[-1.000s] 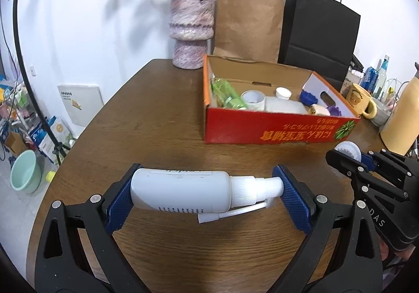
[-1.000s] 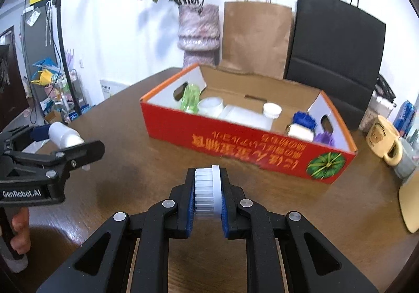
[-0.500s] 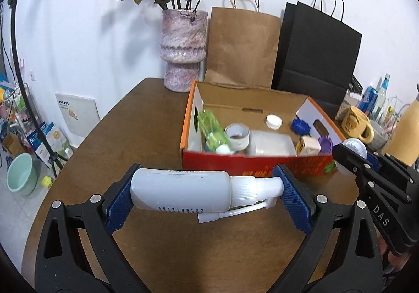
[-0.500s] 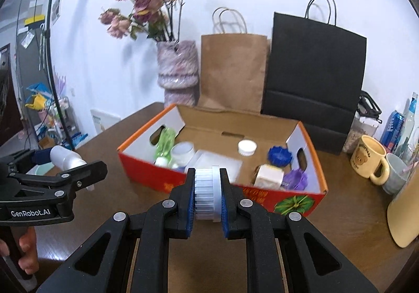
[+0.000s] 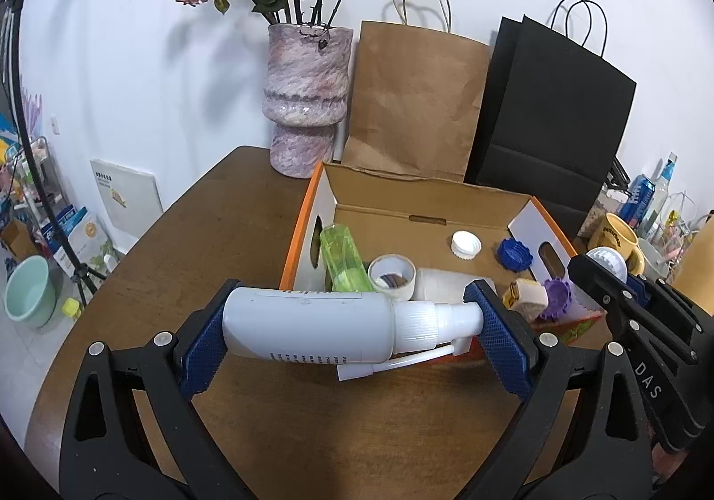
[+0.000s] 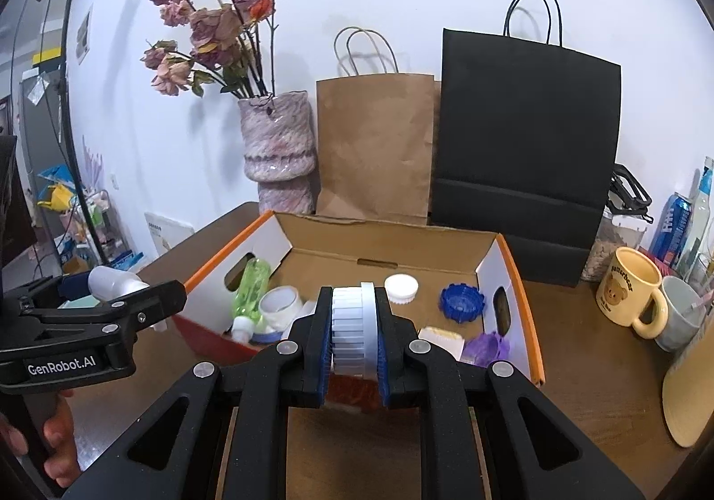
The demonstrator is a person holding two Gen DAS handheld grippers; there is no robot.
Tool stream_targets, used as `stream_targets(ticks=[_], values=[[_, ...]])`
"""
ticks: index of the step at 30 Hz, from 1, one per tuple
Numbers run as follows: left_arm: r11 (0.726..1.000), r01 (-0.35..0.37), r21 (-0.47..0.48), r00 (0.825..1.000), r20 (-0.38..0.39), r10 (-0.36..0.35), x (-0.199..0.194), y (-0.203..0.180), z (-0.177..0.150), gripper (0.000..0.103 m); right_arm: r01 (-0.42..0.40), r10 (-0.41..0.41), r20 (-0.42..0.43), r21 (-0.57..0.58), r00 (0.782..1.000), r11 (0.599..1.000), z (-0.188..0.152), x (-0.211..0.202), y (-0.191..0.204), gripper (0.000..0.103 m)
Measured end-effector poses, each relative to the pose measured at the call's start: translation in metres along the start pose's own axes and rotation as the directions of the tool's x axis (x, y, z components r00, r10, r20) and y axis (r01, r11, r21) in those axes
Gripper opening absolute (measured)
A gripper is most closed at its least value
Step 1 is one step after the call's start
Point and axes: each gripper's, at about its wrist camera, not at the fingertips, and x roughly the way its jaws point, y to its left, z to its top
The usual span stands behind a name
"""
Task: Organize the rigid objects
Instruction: 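Carry the spray bottle in the left gripper and white cap in the right gripper over the box, then open the left gripper releasing the spray bottle while the right gripper releases the white cap into the box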
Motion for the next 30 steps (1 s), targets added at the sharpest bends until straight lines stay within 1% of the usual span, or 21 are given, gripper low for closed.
stream_targets(ticks=[5,16,22,30], values=[[1.000,0.002,0.001,1.000,0.001,-0.002,0.017,-0.006,0.011,0.096,0.001,-0.001,-0.008,0.000,1.000,1.000,0.005,0.017,-0.007,0.018],[0.999,-0.013,0.043,1.000,-0.006,0.013,0.062,-0.023,0.028,0.096,0.013,-0.013,-0.036,0.008,0.999,1.000,0.015,0.055,-0.032,0.018],[0.998,-0.032,0.058,0.999,-0.010,0.032,0.082,-0.025,0.034,0.096,0.028,-0.028,-0.056,-0.005,0.998,1.000,0.015,0.075,-0.042,0.018],[0.996,-0.037,0.076,0.999,-0.013,0.038,0.105,-0.027,0.040,0.096,0.043,-0.045,-0.086,-0.029,0.995,0.999,0.013,0.096,-0.050,0.018]])
